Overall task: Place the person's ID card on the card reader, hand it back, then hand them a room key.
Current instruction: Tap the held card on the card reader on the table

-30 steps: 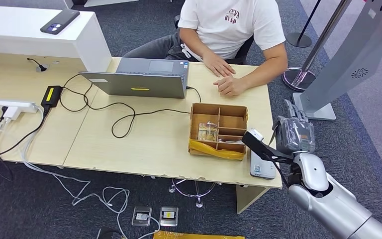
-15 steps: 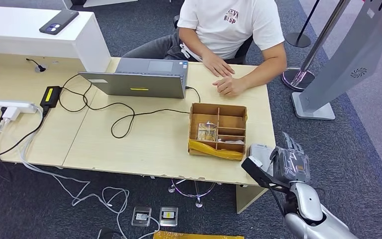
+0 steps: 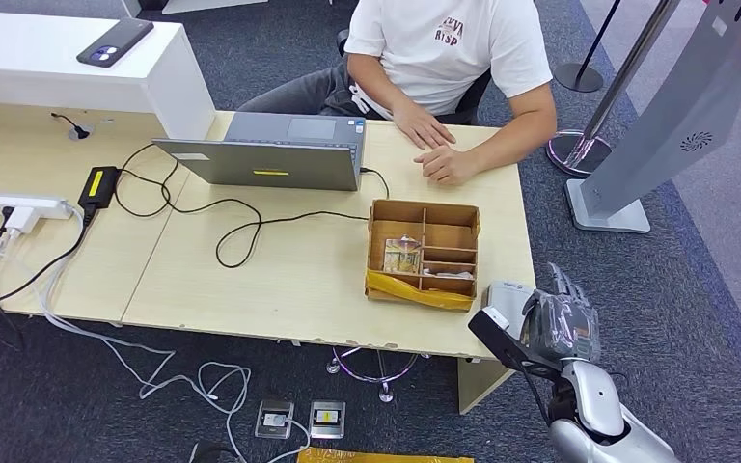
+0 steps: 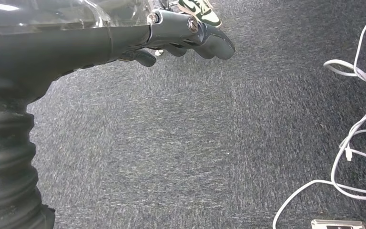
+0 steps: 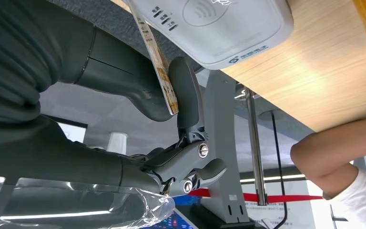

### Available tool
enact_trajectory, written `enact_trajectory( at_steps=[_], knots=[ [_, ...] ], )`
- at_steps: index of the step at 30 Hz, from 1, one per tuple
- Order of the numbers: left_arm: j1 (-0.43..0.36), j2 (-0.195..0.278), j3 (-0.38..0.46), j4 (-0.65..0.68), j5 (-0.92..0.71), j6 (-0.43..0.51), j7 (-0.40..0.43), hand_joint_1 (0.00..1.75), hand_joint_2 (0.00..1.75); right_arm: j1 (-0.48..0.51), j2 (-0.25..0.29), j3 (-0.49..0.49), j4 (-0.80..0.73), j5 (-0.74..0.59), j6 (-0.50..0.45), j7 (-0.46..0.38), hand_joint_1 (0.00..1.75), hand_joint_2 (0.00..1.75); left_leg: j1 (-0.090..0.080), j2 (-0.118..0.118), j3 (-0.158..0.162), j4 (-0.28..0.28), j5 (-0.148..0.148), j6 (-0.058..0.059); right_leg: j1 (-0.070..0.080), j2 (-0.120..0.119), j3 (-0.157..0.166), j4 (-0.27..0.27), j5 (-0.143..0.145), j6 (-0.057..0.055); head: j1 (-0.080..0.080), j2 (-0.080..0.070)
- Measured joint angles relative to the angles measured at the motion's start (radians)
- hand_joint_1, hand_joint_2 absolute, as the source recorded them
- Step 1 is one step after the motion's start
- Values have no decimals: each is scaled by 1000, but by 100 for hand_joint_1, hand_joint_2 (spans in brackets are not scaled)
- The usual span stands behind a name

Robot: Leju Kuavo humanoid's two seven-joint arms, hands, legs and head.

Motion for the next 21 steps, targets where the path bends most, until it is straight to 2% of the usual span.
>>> enact_trajectory(
  at_steps=[14,21],
  knots=[
    [0,0,0,0,-11,0,-9,0,175,15,13,-42,16,46,-13,-27,166,175,0,0,0,0,0,0,0,0,0,0,0,0,0,0],
    [0,0,0,0,-18,0,-17,0,175,8,18,-84,16,78,-47,-29,174,175,0,0,0,0,0,0,0,0,0,0,0,0,0,0]
  ],
)
